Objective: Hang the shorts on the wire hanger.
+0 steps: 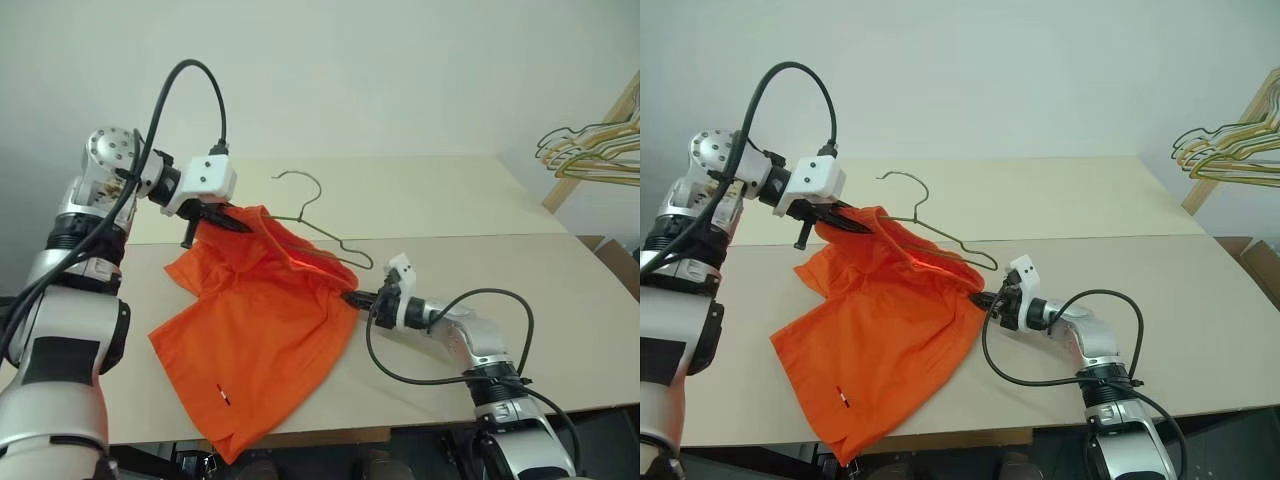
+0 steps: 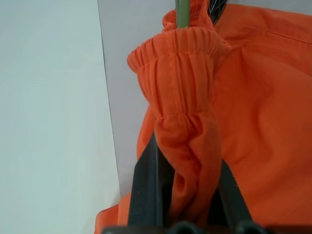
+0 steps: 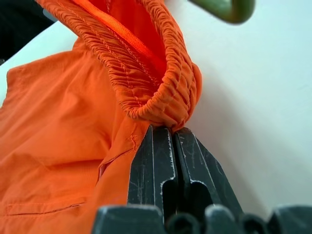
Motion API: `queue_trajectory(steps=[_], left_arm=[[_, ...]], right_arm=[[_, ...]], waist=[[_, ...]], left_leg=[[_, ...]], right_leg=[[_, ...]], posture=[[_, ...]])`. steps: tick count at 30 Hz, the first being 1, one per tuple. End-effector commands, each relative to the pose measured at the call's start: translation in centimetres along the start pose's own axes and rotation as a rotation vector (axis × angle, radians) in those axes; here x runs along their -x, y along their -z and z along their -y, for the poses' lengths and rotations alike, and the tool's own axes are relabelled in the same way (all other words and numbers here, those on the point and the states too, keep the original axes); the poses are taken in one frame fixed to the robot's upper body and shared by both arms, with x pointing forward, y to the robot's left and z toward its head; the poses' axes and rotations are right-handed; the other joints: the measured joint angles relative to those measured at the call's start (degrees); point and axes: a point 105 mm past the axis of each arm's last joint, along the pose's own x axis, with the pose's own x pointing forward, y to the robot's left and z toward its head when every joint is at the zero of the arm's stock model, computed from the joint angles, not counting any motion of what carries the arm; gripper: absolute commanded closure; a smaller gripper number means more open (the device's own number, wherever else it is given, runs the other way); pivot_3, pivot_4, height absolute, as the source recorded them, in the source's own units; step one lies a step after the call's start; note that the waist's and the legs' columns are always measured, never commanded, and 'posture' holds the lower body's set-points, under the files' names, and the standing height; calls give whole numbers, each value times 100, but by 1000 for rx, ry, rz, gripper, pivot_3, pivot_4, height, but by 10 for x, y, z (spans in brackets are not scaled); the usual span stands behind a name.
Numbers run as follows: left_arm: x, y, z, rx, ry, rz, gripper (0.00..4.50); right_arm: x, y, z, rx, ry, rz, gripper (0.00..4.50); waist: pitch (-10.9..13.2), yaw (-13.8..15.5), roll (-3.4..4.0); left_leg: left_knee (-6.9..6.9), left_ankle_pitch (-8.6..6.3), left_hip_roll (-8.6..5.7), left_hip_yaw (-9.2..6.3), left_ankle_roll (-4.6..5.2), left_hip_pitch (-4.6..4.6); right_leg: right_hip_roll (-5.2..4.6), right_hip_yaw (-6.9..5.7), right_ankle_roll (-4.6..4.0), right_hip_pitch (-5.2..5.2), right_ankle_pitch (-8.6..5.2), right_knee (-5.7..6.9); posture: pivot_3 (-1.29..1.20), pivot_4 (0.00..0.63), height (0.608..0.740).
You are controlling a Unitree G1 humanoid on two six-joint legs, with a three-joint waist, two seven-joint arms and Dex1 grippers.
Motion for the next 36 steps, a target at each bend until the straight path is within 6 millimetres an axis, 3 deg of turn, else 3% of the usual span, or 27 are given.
queue_trajectory(steps=[1,6,11,17,36], left_arm=[[15,0,2,-25,-39,8,4500],[20,9,7,-15,-35,-18,4500],[19,10,4,-15,-65,-6,4500],[16,-9,-5,-6,-101,126,4500],[21,-2,16,-15,-19,101,4500]], right_arm=[[27,-30,6,19,11,83,4481],[49,-35,13,52,9,58,4481],[57,-32,16,76,-5,-3,4481],[52,-23,10,98,-40,-55,4481],[50,-19,31,39,13,-96,4481]], waist=[[0,0,0],[0,10,-1],[0,13,0],[0,8,-1],[0,7,0]], left_leg=[[-1,0,0,0,0,0],[1,0,1,-2,0,-1],[0,0,0,0,1,0],[1,0,-1,-1,1,-1],[2,0,-1,-1,1,0]], right_leg=[[0,0,0,0,0,0],[0,0,0,0,0,-1],[0,2,0,0,0,0],[-1,0,0,0,0,-1],[-1,3,0,-1,0,1]], posture=[[85,0,740],[79,0,740],[76,0,740],[75,0,740],[85,0,740]])
